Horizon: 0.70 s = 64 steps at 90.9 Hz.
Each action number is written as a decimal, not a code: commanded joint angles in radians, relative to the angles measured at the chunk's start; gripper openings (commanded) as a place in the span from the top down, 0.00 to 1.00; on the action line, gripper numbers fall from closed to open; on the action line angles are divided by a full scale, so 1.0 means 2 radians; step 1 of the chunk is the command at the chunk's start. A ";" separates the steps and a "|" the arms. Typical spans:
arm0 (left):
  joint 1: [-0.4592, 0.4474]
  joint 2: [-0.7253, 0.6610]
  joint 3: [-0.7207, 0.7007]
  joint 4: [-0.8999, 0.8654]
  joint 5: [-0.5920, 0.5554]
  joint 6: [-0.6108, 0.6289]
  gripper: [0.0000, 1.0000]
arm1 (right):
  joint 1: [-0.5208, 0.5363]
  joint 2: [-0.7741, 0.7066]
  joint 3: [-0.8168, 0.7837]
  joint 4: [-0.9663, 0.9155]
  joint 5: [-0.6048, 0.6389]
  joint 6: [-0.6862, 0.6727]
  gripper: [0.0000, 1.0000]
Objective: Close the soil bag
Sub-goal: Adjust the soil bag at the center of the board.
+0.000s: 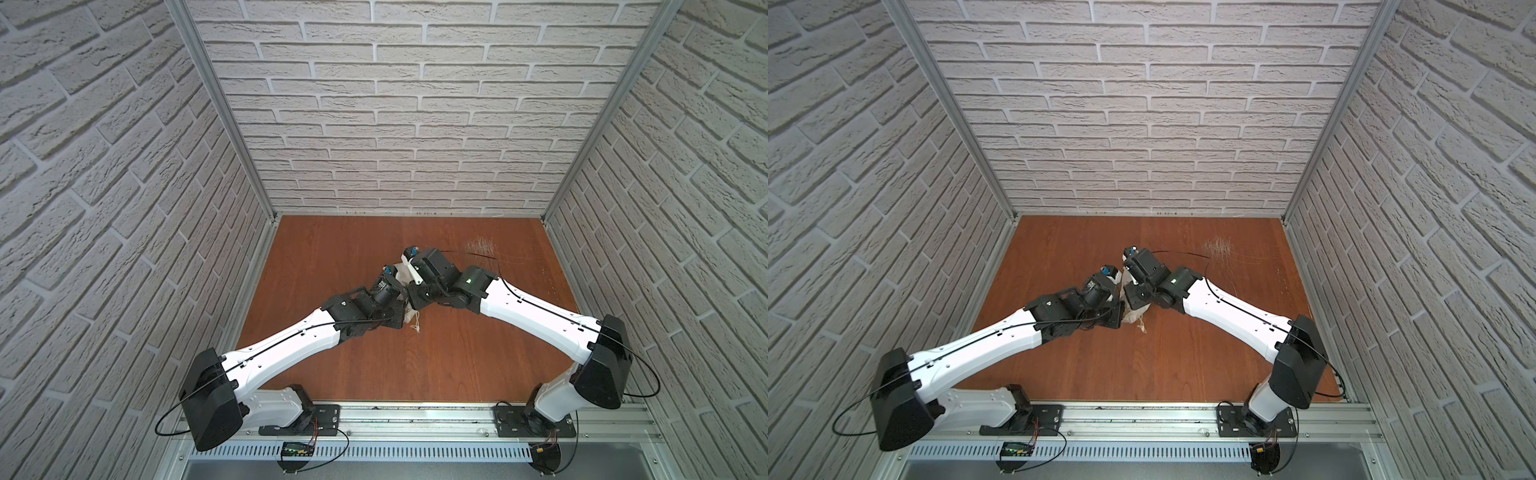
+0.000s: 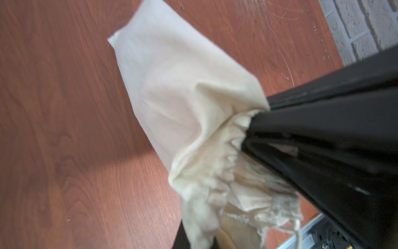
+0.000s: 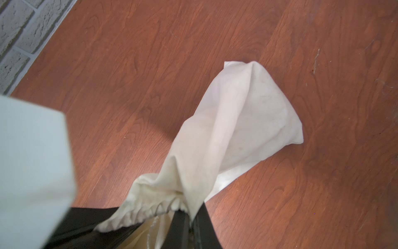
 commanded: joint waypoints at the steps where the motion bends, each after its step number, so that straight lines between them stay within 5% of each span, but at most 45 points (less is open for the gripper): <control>1: 0.028 0.004 0.056 -0.050 -0.014 0.043 0.98 | -0.023 -0.036 0.033 -0.003 0.038 -0.003 0.97; 31: 0.080 0.047 0.171 -0.109 0.008 0.097 0.97 | -0.067 -0.080 0.050 -0.046 0.021 -0.008 0.97; 64: 0.090 0.067 0.151 -0.087 0.049 0.089 0.96 | -0.092 -0.115 -0.007 -0.045 -0.006 -0.006 0.97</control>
